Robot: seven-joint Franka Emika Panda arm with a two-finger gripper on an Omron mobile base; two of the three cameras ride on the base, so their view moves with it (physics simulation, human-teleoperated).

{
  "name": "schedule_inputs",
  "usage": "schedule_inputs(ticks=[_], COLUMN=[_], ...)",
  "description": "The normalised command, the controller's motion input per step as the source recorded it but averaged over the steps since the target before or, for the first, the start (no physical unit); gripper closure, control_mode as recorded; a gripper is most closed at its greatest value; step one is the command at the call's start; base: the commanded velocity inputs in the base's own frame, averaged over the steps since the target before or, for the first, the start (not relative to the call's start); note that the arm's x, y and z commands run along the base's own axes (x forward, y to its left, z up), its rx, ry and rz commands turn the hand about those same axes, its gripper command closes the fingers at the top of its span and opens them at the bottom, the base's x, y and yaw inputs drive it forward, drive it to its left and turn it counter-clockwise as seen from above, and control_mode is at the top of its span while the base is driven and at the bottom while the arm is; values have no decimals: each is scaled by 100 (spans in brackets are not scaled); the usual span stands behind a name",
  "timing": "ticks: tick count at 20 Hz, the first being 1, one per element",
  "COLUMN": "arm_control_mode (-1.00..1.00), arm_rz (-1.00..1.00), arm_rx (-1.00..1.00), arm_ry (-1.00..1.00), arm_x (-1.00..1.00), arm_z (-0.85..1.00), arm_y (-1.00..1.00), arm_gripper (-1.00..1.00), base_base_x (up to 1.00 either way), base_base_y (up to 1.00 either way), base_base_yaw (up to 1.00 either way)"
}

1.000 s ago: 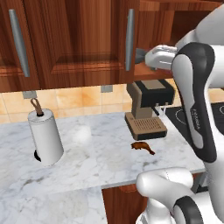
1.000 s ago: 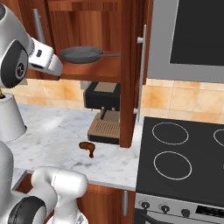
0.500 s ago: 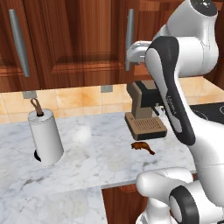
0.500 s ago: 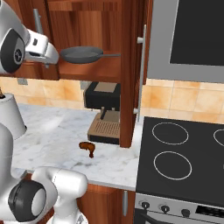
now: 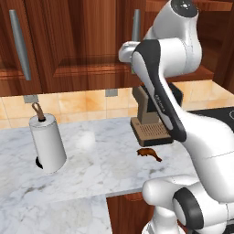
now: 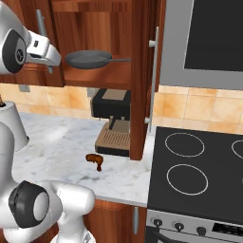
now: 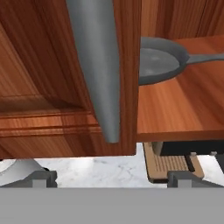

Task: Retrieve the pan from the cabinet, then place the raw meat into the pan to avoid contamination.

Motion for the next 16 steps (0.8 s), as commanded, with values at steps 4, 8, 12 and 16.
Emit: schedule_inputs(ticks=[4, 8, 12, 16], arm_control_mode=[-100, -100, -100, -100], arm_rz=[-7, -4, -2, -2], arm_rx=[-2, -1, -3, -4], arm_ry=[0, 0, -2, -1], arm_x=[26, 22, 40, 52], arm_z=[-8, -4, -10, -11], arm_y=[4, 0, 0, 0], arm_gripper=[-100, -100, -100, -100], base_base_x=[0, 0, 0, 0], base_base_y=[0, 0, 0, 0], base_base_yaw=[0, 0, 0, 0])
